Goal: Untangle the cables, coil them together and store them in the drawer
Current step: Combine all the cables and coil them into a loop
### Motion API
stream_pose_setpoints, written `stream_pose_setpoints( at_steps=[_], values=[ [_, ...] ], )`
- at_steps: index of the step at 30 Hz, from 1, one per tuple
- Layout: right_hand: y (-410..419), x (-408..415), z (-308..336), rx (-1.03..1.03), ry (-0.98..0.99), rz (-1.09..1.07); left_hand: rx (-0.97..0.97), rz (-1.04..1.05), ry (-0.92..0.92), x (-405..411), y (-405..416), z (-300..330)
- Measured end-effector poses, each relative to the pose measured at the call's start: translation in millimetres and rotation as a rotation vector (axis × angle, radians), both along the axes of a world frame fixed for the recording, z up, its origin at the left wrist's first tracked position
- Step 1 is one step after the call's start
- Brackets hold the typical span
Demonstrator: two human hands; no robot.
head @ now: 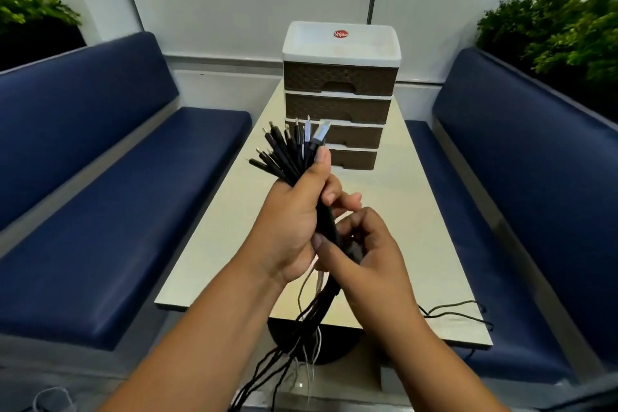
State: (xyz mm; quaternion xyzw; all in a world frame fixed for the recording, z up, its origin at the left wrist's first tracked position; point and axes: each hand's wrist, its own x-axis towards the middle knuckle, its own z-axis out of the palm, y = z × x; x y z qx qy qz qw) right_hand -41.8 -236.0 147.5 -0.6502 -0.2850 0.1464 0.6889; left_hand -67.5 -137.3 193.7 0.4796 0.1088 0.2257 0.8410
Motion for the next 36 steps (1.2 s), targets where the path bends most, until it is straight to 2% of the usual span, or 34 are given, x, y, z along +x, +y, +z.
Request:
stream_pose_setpoints(
  at_steps=[3, 8, 10, 13, 17, 21, 27, 30, 32, 34, 36],
  values=[
    [-6.9, 4.5, -2.0, -0.046, 0.009, 0.043, 0.034, -0.073, -0.051, 0.7, 11.1, 17.7],
    [-13.2, 26.7, -15.5, -0.347, -0.292, -0.012, -0.045, -0.151, -0.045, 9.1, 37.0, 58.3],
    [-11.3, 31.8, -8.8, -0.385, -0.326, 0.079, -0.081, -0.142, -0.040, 16.0, 40.8, 70.7],
    [-2.6, 27.7, -14.3, -0.360, -0.183, 0.295, -0.077, -0.115, -0.072, 26.8, 43.0, 85.6],
    [2.8, 15.1, -66.6, -0.380, 0.049, 0.253, -0.122, -0.077, -0.111, 38.5, 48.6, 95.7],
    [-8.3, 3.7, -113.8, -0.574, 0.069, 0.313, -0.182, -0.080, -0.144, 46.0, 48.6, 88.3],
    [-23.1, 7.4, -110.1, -0.698, 0.238, 0.639, -0.179, -0.159, -0.151, 42.8, 43.7, 68.7],
    [-29.8, 17.1, -94.5, -0.765, 0.089, 0.716, -0.167, -0.203, -0.150, 36.3, 39.8, 70.4],
    [-34.7, 29.8, -72.6, -0.717, -0.006, 0.680, -0.145, -0.239, -0.130, 30.5, 33.7, 69.8],
    [-40.0, 38.4, -36.6, -0.611, -0.015, 0.530, -0.107, -0.255, -0.093, 25.8, 25.2, 67.8],
    [-41.6, 38.2, 1.7, -0.354, 0.015, 0.415, -0.095, -0.275, -0.064, 23.0, 13.7, 68.1]
  ],
)
